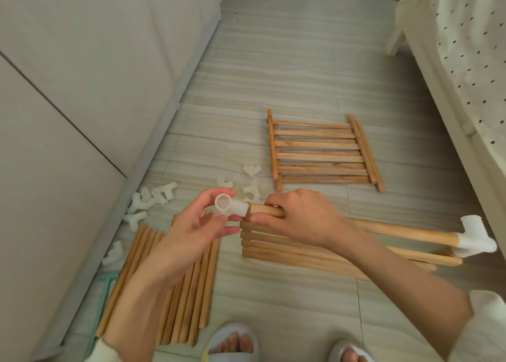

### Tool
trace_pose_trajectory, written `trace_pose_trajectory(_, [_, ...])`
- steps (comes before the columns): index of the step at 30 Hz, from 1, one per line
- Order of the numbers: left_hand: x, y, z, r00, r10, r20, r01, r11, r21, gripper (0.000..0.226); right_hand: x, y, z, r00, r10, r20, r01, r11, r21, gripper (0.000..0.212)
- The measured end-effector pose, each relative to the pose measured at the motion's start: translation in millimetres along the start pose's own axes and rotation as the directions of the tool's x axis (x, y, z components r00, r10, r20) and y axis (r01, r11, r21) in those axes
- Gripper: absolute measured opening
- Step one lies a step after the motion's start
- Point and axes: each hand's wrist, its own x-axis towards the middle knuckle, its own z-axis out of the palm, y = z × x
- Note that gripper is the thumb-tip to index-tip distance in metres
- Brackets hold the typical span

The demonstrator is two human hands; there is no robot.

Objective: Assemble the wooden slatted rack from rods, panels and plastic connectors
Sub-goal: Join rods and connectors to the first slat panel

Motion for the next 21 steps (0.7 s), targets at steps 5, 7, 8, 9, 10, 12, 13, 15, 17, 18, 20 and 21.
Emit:
trace_pose_trajectory(5, [8.8,2.7,3.3,0.995,0.011,-0.097,-0.013,1.000,-0.018,0.025,-1.2,-0.5,0.6,1.000,0.001,0.010,-0.001,1.000,0.017,0.037])
trace_pose_trajectory(7, [11.8,3.1,5.9,0.985,0.003,-0.175,-0.007,1.000,-0.019,0.023,-1.7,-0.7,0.0,1.000,0.004,0.022,-0.004,1.000,0.028,0.037])
trace_pose_trajectory(8, [12.6,2.7,6.9,0.979,0.012,-0.204,-0.013,1.000,-0.002,0.024,-2.1,-0.9,-0.1,1.000,0.004,0.028,-0.006,0.999,0.039,0.037])
trace_pose_trajectory(9, [12.9,2.2,7.8,0.974,0.025,-0.226,-0.023,1.000,0.014,0.024,-2.6,-1.0,-0.2,0.999,0.004,0.033,-0.005,0.999,0.051,0.035])
trace_pose_trajectory(10, [13.1,1.7,9.1,0.970,0.038,-0.242,-0.034,0.999,0.020,0.025,-3.1,-0.8,-0.3,0.999,0.002,0.037,-0.004,0.998,0.062,0.032])
trace_pose_trajectory(12, [13.9,-0.1,11.8,0.965,0.060,-0.253,-0.055,0.998,0.030,0.024,-4.4,-0.5,-0.5,0.999,0.002,0.043,-0.005,0.997,0.079,0.029])
trace_pose_trajectory(13, [14.8,-1.8,12.9,0.964,0.071,-0.255,-0.060,0.997,0.050,0.022,-4.9,-0.3,-0.5,0.999,0.004,0.041,-0.008,0.996,0.090,0.029])
trace_pose_trajectory(15, [16.9,-4.5,15.1,0.959,0.085,-0.270,-0.068,0.995,0.072,0.019,-6.2,0.6,-0.2,1.000,0.013,0.024,-0.015,0.993,0.115,0.029])
trace_pose_trajectory(17, [18.4,-6.9,17.5,0.951,0.099,-0.294,-0.092,0.995,0.037,0.017,-7.3,1.9,-0.4,1.000,0.018,0.004,-0.019,0.993,0.115,0.029])
trace_pose_trajectory(18, [18.4,-8.5,19.1,0.945,0.106,-0.308,-0.105,0.994,0.021,0.017,-7.7,2.3,-0.7,1.000,0.020,-0.001,-0.020,0.994,0.108,0.029])
trace_pose_trajectory(20, [18.0,-12.8,22.3,0.932,0.121,-0.342,-0.122,0.992,0.017,0.015,-7.9,2.6,-1.7,1.000,0.025,-0.008,-0.024,0.994,0.105,0.029])
trace_pose_trajectory(21, [17.4,-15.3,24.1,0.925,0.124,-0.359,-0.130,0.992,0.008,0.013,-8.2,2.6,-1.9,1.000,0.025,-0.011,-0.024,0.994,0.103,0.029])
